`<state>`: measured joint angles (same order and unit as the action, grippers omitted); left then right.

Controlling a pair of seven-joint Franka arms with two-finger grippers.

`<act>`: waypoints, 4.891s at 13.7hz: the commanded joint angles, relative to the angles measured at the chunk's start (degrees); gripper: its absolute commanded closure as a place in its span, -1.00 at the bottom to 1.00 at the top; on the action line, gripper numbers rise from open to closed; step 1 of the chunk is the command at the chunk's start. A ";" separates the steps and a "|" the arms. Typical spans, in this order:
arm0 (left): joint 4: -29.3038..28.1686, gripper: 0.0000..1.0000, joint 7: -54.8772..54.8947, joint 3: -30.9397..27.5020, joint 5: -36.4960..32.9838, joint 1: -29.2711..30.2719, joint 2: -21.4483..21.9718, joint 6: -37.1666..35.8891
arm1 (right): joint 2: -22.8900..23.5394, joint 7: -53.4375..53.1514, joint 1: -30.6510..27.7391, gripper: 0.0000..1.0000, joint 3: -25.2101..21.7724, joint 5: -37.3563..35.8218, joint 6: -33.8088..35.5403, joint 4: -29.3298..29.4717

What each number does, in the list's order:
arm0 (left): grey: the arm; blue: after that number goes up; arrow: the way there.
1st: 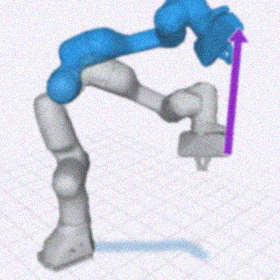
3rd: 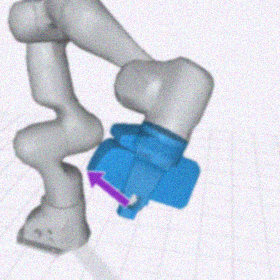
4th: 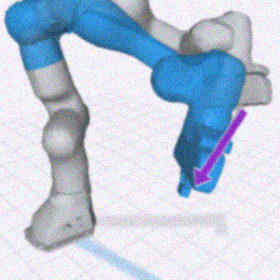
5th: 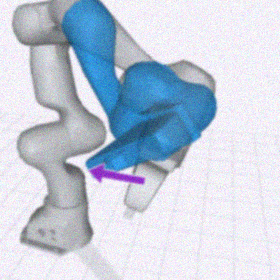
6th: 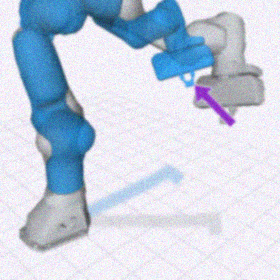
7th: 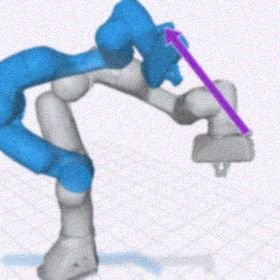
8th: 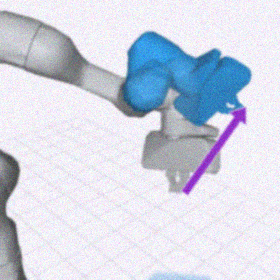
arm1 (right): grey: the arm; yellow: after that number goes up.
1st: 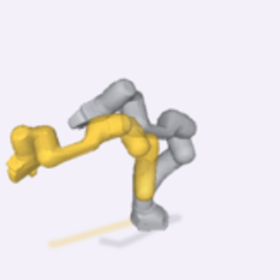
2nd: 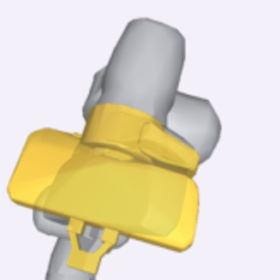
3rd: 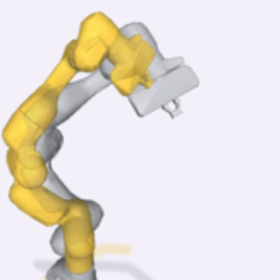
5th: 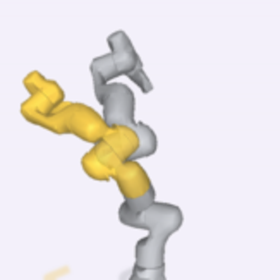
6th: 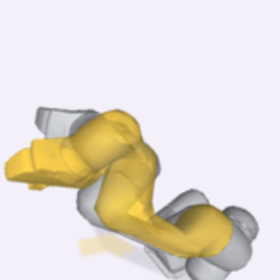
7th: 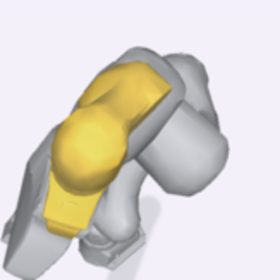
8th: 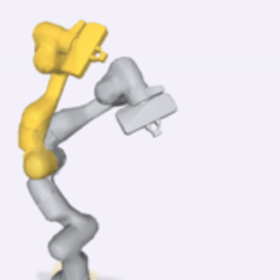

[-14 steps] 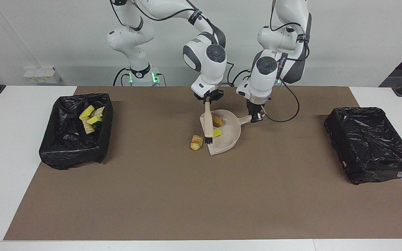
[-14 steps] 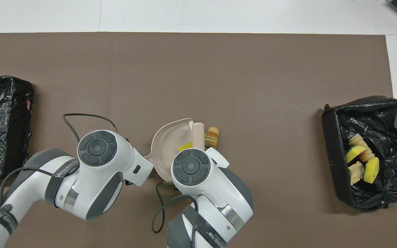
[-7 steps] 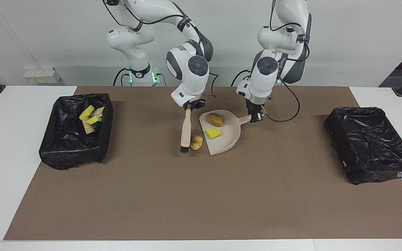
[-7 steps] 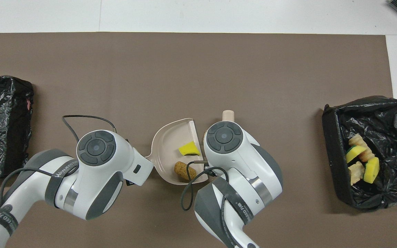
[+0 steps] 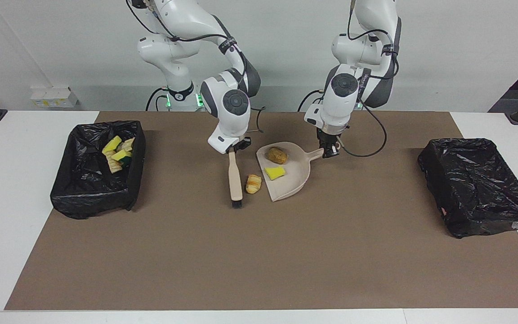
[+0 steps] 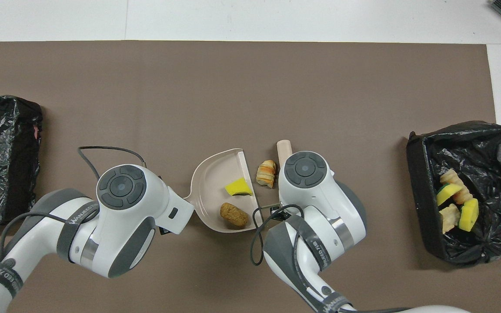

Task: Sweep and dump trash in bin
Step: 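Brush the last pieces onto the dustpan with the right gripper, then carry the loaded dustpan with the left gripper to the nearby black bin, then tip the dustpan into the black bin with the left gripper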

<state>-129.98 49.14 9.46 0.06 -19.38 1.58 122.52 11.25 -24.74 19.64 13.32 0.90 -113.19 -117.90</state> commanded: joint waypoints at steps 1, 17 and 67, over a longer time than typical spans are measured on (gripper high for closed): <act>-2.03 1.00 -1.24 -0.76 0.56 -1.01 2.02 1.14 | -0.62 1.45 2.93 1.00 0.30 5.15 -1.15 0.29; 0.78 1.00 -4.49 -1.46 2.05 3.90 1.75 0.88 | -11.42 -0.22 3.38 1.00 0.22 11.14 5.09 -2.24; 47.27 1.00 46.56 -4.18 -51.03 43.47 -12.93 -18.72 | 9.75 -19.82 17.18 1.00 0.13 9.47 -11.17 9.09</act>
<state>-82.36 93.95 6.06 -49.01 25.63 -12.37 102.74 19.61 -43.59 37.25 13.07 11.92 -124.98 -110.23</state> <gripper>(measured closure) 0.670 0.727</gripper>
